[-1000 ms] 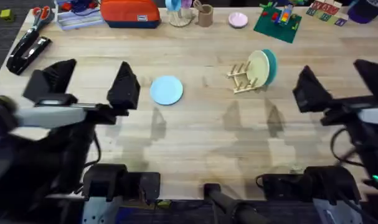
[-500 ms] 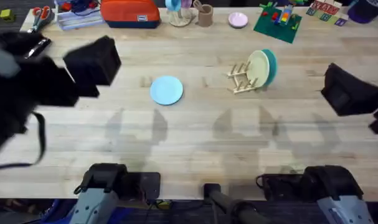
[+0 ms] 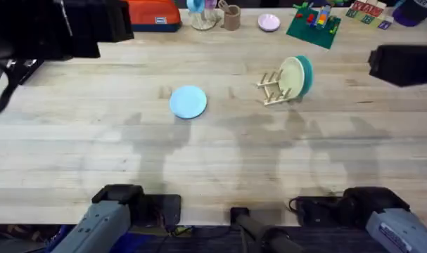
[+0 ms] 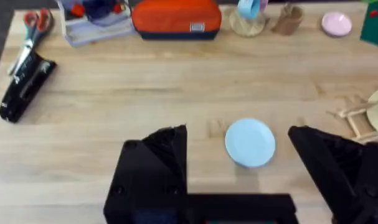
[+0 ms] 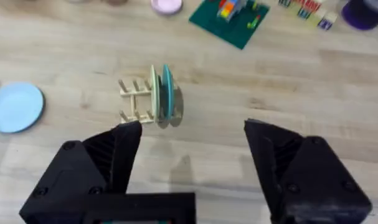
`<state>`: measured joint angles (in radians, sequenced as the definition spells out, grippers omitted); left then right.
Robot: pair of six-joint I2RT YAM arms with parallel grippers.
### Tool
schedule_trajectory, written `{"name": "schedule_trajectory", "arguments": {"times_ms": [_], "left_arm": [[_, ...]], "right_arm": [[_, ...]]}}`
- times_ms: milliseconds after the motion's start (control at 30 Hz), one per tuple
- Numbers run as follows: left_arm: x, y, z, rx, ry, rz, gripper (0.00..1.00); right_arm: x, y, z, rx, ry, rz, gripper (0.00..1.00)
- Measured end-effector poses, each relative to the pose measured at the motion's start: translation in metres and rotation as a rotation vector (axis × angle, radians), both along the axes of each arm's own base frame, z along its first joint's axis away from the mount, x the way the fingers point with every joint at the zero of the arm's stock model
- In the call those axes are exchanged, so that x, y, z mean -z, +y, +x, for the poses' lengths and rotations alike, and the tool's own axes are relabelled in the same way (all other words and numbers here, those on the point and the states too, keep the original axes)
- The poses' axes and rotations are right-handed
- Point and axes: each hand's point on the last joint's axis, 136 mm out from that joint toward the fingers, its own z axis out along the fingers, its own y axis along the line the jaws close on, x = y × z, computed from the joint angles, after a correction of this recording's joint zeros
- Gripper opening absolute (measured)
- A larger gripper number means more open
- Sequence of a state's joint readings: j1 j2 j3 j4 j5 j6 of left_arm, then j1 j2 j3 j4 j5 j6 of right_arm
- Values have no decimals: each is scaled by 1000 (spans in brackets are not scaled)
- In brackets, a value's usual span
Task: Pick up the plates from the table one by one and place each into a slot on the dish rack.
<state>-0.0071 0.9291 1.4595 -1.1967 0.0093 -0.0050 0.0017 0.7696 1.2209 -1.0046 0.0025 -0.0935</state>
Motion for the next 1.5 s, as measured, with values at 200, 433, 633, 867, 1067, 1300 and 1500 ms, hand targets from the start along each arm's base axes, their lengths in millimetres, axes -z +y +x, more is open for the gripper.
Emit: {"name": "schedule_trajectory", "arguments": {"times_ms": [200, 433, 633, 867, 1067, 1300, 1500], "left_arm": [[7, 0, 7, -2, 97, -1, 994], [7, 0, 13, 3, 97, 5, 994], [7, 0, 13, 3, 97, 4, 828], [6, 0, 13, 8, 92, 10, 254], [7, 0, 13, 10, 97, 13, 42], [8, -4, 12, 12, 103, -25, 42], [13, -25, 10, 89, 142, -119, 42]], "right_arm": [[4, 0, 12, -2, 106, -2, 994], [1, 0, 21, -3, 109, -4, 995], [1, 0, 21, -3, 109, -4, 995], [1, 0, 21, -3, 109, -4, 993], [1, 0, 21, -3, 109, -4, 993], [1, 0, 21, -3, 109, -4, 993], [1, 0, 21, -3, 109, -3, 993]]}}
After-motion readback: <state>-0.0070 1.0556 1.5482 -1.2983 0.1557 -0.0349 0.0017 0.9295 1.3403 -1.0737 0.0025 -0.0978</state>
